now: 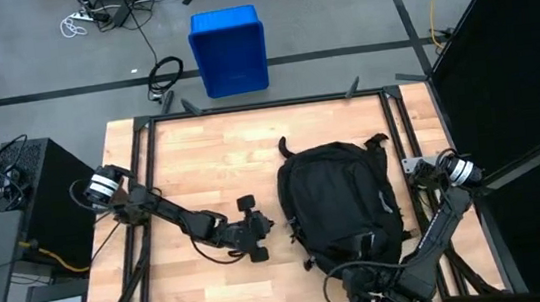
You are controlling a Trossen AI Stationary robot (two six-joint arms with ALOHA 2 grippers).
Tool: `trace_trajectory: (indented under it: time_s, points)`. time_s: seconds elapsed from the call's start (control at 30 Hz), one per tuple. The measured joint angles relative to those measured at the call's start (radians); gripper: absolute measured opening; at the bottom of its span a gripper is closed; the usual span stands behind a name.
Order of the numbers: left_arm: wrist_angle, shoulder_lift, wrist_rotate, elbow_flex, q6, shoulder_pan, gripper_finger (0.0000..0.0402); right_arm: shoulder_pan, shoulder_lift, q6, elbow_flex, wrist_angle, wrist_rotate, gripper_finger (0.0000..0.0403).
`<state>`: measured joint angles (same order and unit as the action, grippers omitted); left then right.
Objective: Unpack backpack
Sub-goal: Close the backpack
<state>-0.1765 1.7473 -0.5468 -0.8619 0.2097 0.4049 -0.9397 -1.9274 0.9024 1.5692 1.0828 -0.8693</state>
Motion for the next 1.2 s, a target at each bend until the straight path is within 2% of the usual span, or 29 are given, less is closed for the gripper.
trace_trajectory:
  time_s: [0.17,0.23,0.33,0.43,0.67,0.87,1.0,1.2]
  points:
    - [-0.241,-0.002,0.256,-0.001,-0.018,0.017,0.0000,0.043,0.000,-0.011,0.000,0.001,-0.010,0.0000]
    - [-0.306,-0.002,0.276,-0.001,-0.023,0.029,0.0000,0.064,0.000,-0.027,0.000,0.003,-0.013,0.0000]
    - [-0.327,-0.002,0.275,-0.002,-0.022,0.029,0.0003,0.093,0.000,-0.047,0.000,-0.003,-0.009,0.0000]
    - [-0.314,-0.002,0.271,-0.002,-0.054,0.028,0.0023,0.111,0.000,-0.074,0.000,-0.017,0.002,0.0000]
    - [-0.383,-0.002,0.264,-0.002,-0.132,0.034,0.0123,0.137,0.000,-0.123,0.000,-0.053,0.026,0.0000]
    - [-0.397,0.001,0.132,-0.002,-0.153,0.061,0.0196,0.157,0.000,-0.151,0.000,-0.068,0.028,0.0000]
    - [-0.450,0.031,0.115,-0.002,-0.104,0.061,0.0212,0.172,0.000,-0.187,0.000,-0.098,0.028,0.0000]
    - [-0.474,0.088,0.054,-0.013,-0.041,0.041,0.0213,0.189,0.000,-0.232,0.000,-0.138,0.036,0.0000]
